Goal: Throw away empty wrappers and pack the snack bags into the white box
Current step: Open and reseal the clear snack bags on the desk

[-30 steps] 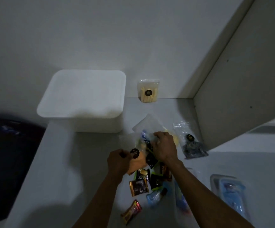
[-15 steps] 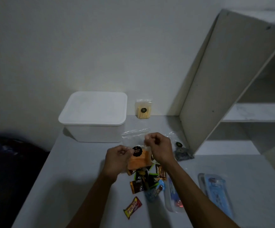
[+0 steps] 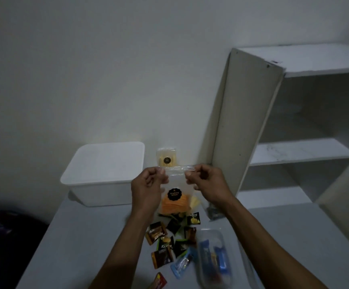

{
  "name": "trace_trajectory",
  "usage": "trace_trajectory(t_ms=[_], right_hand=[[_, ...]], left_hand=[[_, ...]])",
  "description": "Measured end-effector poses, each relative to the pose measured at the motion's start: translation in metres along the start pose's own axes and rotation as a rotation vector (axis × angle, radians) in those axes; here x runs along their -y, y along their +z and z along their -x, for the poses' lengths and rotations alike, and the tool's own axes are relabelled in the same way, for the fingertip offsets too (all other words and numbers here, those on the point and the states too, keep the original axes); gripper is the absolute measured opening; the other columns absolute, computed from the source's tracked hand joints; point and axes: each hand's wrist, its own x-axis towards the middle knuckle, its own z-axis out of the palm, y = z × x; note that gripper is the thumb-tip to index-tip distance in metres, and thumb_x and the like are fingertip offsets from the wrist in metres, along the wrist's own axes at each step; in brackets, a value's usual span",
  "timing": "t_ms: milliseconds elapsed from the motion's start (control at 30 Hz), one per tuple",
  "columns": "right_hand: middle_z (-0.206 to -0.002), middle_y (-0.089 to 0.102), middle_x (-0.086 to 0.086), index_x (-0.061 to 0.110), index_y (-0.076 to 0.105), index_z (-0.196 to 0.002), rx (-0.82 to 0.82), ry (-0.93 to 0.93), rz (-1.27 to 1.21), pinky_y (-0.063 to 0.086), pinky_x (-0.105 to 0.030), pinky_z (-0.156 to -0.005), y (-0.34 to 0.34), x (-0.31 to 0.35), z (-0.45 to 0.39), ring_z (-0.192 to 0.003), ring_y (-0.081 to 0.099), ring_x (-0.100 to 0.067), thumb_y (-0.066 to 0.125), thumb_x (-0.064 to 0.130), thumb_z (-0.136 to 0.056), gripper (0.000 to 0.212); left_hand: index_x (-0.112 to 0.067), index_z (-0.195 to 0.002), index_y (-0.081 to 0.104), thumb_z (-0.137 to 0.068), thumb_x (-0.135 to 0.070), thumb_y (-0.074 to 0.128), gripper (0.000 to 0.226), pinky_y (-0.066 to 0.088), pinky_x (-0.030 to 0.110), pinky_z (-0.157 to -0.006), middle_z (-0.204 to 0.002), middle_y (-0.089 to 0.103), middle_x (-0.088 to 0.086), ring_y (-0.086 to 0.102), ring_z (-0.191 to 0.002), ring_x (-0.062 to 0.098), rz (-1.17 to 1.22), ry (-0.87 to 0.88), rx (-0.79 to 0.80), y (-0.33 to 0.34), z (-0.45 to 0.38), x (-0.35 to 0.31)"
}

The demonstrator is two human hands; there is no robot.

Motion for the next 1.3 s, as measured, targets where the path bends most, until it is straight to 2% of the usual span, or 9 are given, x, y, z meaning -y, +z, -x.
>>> trace_trajectory(t_ms=[33, 133, 333, 433, 600, 767, 967, 1133, 1300], right_hand=[[-0.089, 0.072, -0.017, 0.01, 0.069, -0.091, 0.015, -0.027, 0.038, 0.054, -0.026, -0.065, -0.009, 0.005, -0.003, -0.076, 0.069, -0.013, 0.074, 0.021, -0.086, 0.013], [-0.086, 0.073, -0.011, 0.012, 0.072, -0.092, 0.068, -0.127, 0.201, 0.056, -0.036, -0.071, -0.029, 0.021, -0.016, -0.077, 0.069, -0.022, 0.08, 0.023, -0.08, 0.018], [-0.081, 0.073, 0.001, 0.02, 0.072, -0.084, 0.228, -0.285, 0.592, 0.057, -0.04, -0.075, -0.035, 0.054, -0.042, -0.079, 0.069, -0.016, 0.074, 0.039, -0.083, 0.02], [-0.081, 0.072, 0.004, 0.026, 0.069, -0.079, 0.242, -0.314, 0.597, 0.058, -0.04, -0.076, -0.033, 0.062, -0.047, -0.079, 0.068, -0.013, 0.072, 0.036, -0.086, 0.013], [-0.08, 0.071, 0.007, 0.026, 0.069, -0.078, 0.219, -0.317, 0.598, 0.057, -0.039, -0.075, -0.025, 0.066, -0.05, -0.08, 0.066, -0.012, 0.07, 0.034, -0.088, 0.013], [-0.084, 0.073, 0.007, 0.02, 0.073, -0.085, 0.268, -0.34, 0.539, 0.055, -0.029, -0.073, -0.021, 0.068, -0.051, -0.082, 0.067, -0.006, 0.071, 0.031, -0.088, 0.011], [-0.085, 0.072, 0.006, 0.021, 0.072, -0.084, 0.255, -0.355, 0.59, 0.055, -0.033, -0.077, -0.012, 0.068, -0.052, -0.085, 0.065, -0.009, 0.069, 0.029, -0.09, 0.01], [-0.084, 0.071, 0.006, 0.019, 0.071, -0.085, 0.326, -0.338, 0.571, 0.047, -0.022, -0.068, -0.004, 0.069, -0.052, -0.079, 0.063, -0.005, 0.069, 0.03, -0.09, 0.012], [-0.083, 0.071, 0.002, 0.02, 0.07, -0.081, 0.304, -0.331, 0.591, 0.054, -0.036, -0.075, -0.002, 0.063, -0.055, -0.081, 0.065, -0.014, 0.07, 0.03, -0.089, 0.013]], left_hand=[[-0.014, -0.09, 0.07, -0.091, -0.021, 0.066, 0.008, 0.058, 0.036, -0.072, -0.082, 0.073, 0.004, 0.069, -0.079, 0.014, -0.007, 0.008, 0.011, 0.008, -0.001, -0.003], [-0.014, -0.087, 0.071, -0.09, -0.018, 0.067, 0.007, 0.06, 0.038, -0.073, -0.078, 0.071, 0.001, 0.067, -0.078, 0.01, -0.02, 0.031, 0.023, 0.028, -0.002, -0.009], [-0.016, -0.083, 0.072, -0.091, -0.016, 0.066, 0.01, 0.06, 0.044, -0.077, -0.081, 0.072, 0.003, 0.067, -0.078, 0.012, -0.025, 0.061, 0.034, 0.053, -0.003, -0.025], [-0.018, -0.085, 0.074, -0.092, -0.019, 0.065, 0.012, 0.059, 0.044, -0.077, -0.079, 0.071, 0.002, 0.066, -0.078, 0.009, -0.052, 0.083, 0.03, 0.05, -0.006, -0.029], [-0.025, -0.084, 0.075, -0.093, -0.02, 0.064, 0.015, 0.056, 0.04, -0.076, -0.074, 0.071, -0.004, 0.064, -0.075, 0.007, -0.115, 0.162, 0.002, 0.044, -0.009, -0.031], [-0.024, -0.086, 0.074, -0.093, -0.021, 0.064, 0.012, 0.052, 0.03, -0.071, -0.077, 0.072, -0.003, 0.065, -0.076, 0.007, -0.11, 0.182, -0.056, 0.035, -0.013, -0.029], [-0.021, -0.086, 0.072, -0.093, -0.022, 0.064, 0.011, 0.049, 0.026, -0.07, -0.079, 0.071, 0.0, 0.065, -0.077, 0.009, -0.121, 0.175, -0.034, 0.026, -0.012, -0.029], [-0.014, -0.089, 0.071, -0.093, -0.02, 0.064, 0.01, 0.049, 0.018, -0.069, -0.078, 0.069, -0.003, 0.063, -0.075, 0.003, -0.143, 0.196, -0.008, 0.021, -0.011, -0.029], [-0.02, -0.083, 0.07, -0.092, -0.02, 0.065, 0.011, 0.049, 0.022, -0.071, -0.076, 0.068, -0.003, 0.062, -0.073, 0.005, -0.126, 0.177, -0.062, 0.019, -0.013, -0.026]])
